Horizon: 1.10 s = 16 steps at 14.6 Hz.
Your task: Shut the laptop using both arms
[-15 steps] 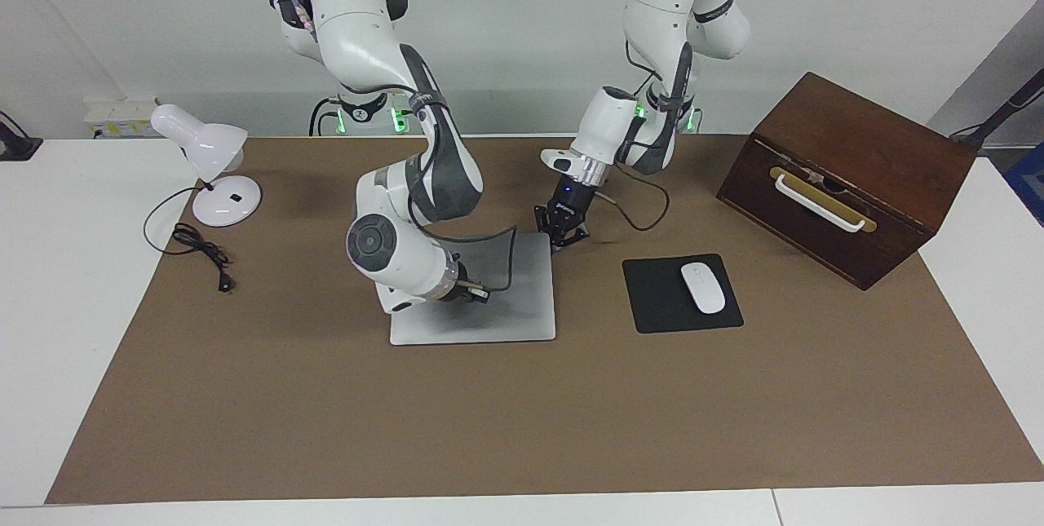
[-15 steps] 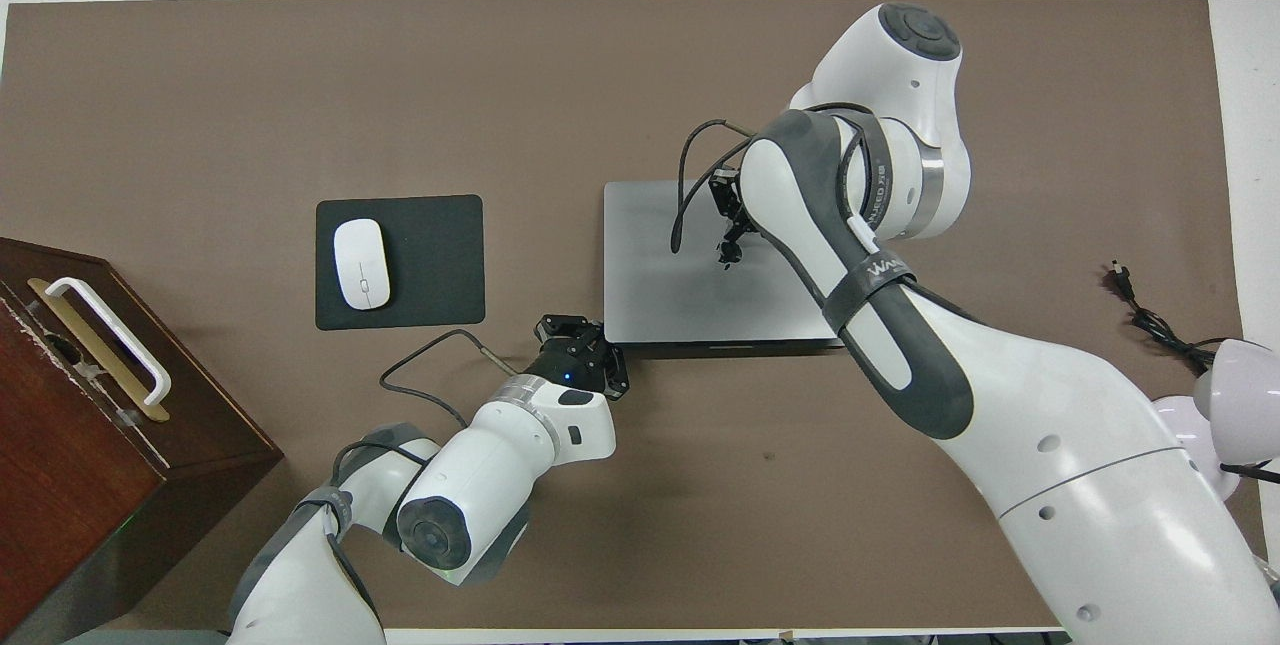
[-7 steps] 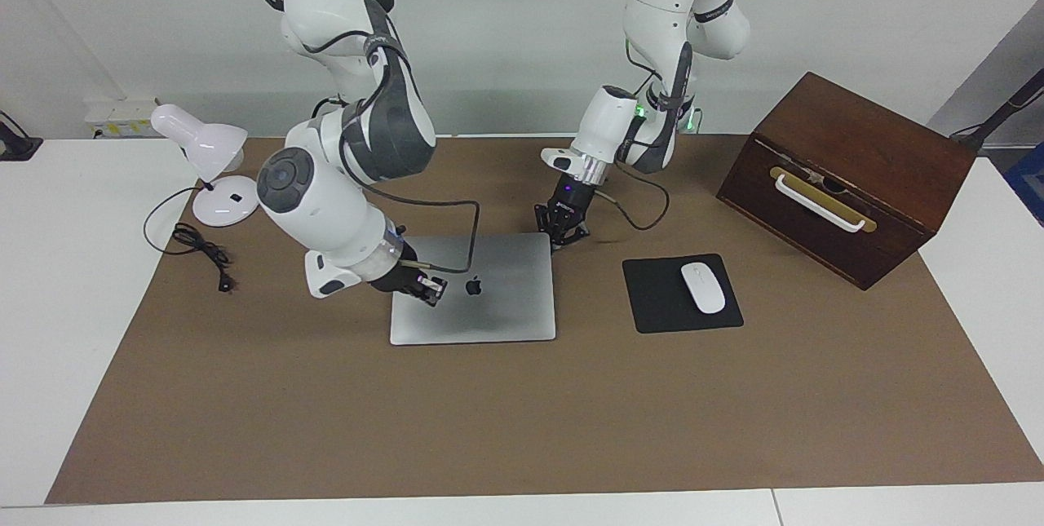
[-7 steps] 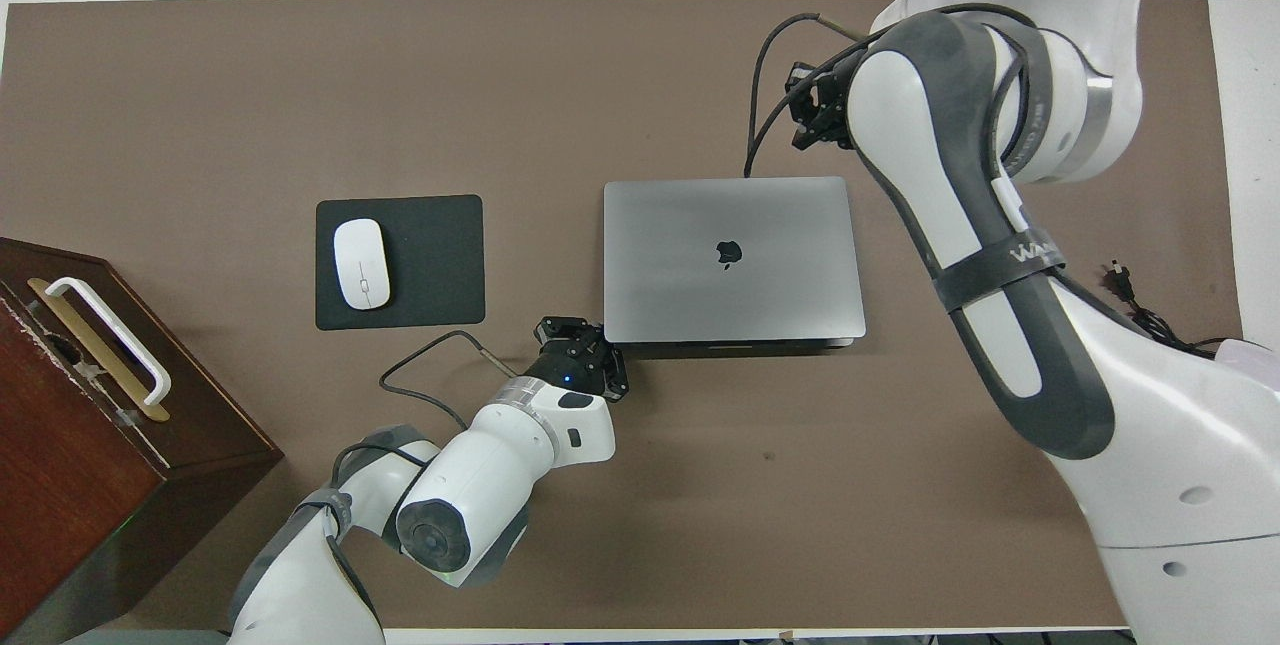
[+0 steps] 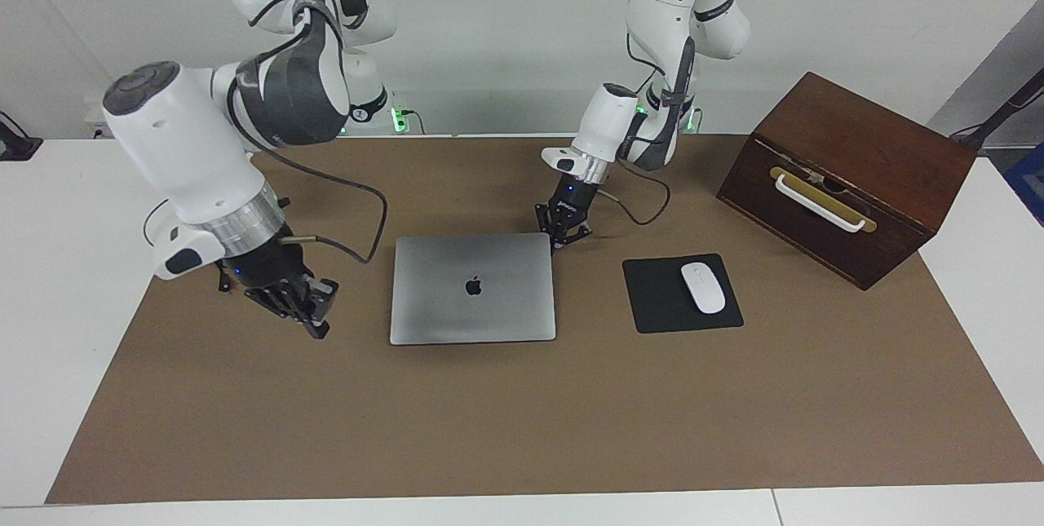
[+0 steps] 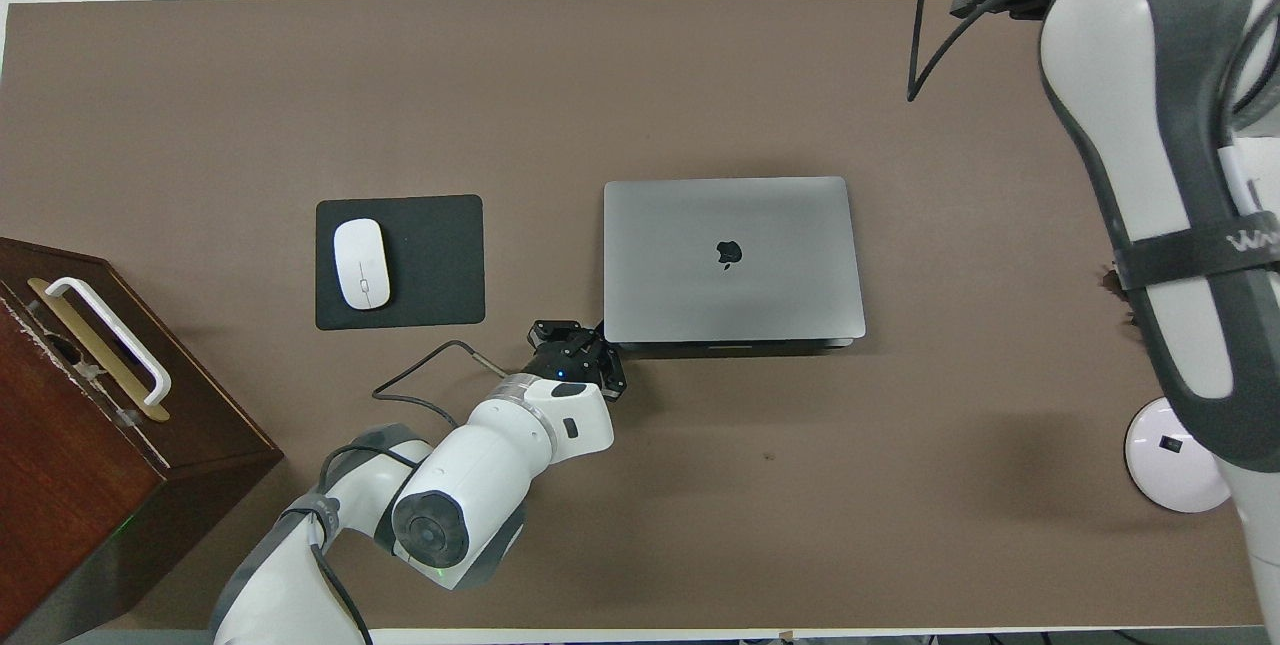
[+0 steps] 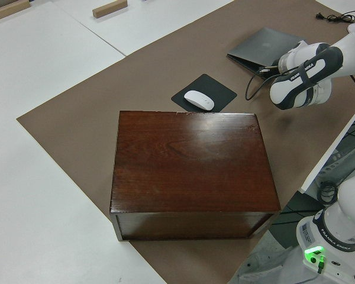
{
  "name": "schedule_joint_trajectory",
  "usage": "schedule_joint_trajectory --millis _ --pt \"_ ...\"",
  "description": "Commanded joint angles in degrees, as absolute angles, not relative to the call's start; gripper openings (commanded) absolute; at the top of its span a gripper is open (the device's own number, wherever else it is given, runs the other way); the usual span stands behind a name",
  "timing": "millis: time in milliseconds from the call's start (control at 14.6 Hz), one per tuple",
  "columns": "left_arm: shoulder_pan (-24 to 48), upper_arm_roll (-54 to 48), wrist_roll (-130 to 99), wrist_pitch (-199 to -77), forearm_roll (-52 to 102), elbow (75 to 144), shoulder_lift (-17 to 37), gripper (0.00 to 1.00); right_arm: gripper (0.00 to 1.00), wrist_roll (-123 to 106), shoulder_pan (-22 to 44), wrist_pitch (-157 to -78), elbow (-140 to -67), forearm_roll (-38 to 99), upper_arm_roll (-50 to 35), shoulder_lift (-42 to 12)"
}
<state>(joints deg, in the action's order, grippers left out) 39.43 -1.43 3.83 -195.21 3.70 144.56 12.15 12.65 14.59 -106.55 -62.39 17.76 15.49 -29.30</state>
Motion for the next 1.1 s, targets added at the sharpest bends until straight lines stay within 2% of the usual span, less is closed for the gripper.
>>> schedule_joint_trajectory --millis 0,275,549,686,961,1029 --pt "37.8 -1.1 3.8 -183.6 4.0 147.0 2.6 0.0 0.0 5.0 12.5 -101.6 -62.9 14.1 14.5 -23.3" --pt "34.5 -1.1 4.2 -166.4 4.0 145.5 -6.9 0.0 0.0 -2.3 9.5 -95.8 -64.7 7.9 13.0 -16.2" --pt "31.3 -0.8 5.4 -150.0 4.0 140.5 -12.9 0.0 0.0 -2.0 -0.4 -93.9 -78.8 4.2 1.5 -5.6" --pt "29.0 -0.7 8.0 -141.5 4.0 136.2 -14.3 0.0 0.0 -1.2 -5.0 -93.8 -82.8 1.9 -4.0 -3.9" --pt "22.7 -0.7 11.4 -126.6 3.9 127.1 -14.9 0.0 0.0 4.6 -4.5 -93.4 -92.8 1.5 -4.0 0.5" --pt "21.6 -0.7 11.3 -123.6 3.8 125.3 -14.9 0.11 0.0 6.7 -4.5 -93.6 -94.6 1.3 -4.1 2.2"
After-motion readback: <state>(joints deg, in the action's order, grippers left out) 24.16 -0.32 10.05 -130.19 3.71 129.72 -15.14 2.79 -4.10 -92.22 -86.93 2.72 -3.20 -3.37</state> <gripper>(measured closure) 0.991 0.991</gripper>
